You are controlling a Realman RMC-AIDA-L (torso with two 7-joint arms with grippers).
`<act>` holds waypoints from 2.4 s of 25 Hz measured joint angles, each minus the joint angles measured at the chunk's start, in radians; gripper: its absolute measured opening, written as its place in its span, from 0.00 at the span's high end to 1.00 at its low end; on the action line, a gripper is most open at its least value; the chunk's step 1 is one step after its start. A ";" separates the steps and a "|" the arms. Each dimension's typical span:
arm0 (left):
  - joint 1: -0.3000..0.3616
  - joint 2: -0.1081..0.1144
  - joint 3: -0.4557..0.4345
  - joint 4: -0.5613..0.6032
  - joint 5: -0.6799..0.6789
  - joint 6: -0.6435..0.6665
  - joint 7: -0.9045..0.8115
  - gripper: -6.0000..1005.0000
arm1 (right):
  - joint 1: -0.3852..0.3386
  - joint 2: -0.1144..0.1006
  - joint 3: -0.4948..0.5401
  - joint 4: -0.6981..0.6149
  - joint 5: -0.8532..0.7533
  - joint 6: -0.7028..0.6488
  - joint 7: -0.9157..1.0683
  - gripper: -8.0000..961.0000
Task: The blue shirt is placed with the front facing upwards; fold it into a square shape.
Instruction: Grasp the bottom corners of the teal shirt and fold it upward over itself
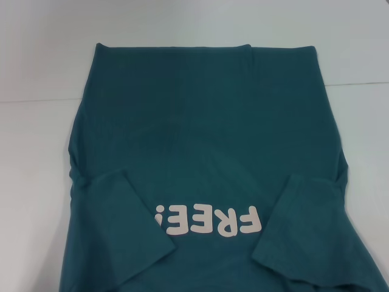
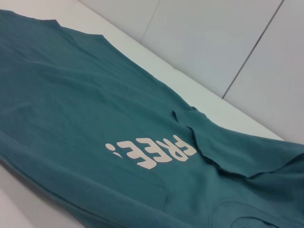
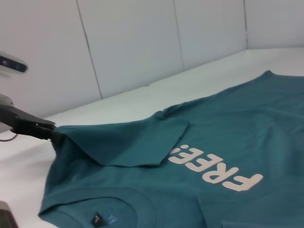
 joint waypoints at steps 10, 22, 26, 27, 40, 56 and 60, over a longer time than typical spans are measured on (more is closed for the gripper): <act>-0.026 0.005 -0.010 -0.005 -0.068 -0.007 -0.005 0.94 | 0.052 0.010 0.025 0.026 0.010 0.026 -0.003 0.94; -0.059 0.011 -0.010 -0.055 -0.141 -0.079 -0.008 0.94 | 0.112 0.012 0.144 0.035 0.012 0.036 -0.005 0.94; -0.072 0.011 -0.010 -0.075 -0.178 -0.118 -0.010 0.94 | 0.129 0.011 0.170 0.046 0.012 0.054 -0.005 0.94; -0.077 0.012 -0.010 -0.081 -0.182 -0.126 -0.010 0.94 | 0.132 0.011 0.175 0.048 0.012 0.060 -0.005 0.94; -0.101 0.018 -0.008 -0.098 -0.202 -0.155 0.008 0.94 | 0.148 0.012 0.215 0.058 0.012 0.077 -0.006 0.94; -0.135 0.011 -0.008 -0.148 -0.366 -0.331 0.032 0.94 | 0.217 0.013 0.218 0.139 0.115 0.236 0.003 0.94; -0.155 0.011 -0.005 -0.159 -0.368 -0.376 0.034 0.94 | 0.228 0.013 0.218 0.161 0.165 0.282 0.004 0.94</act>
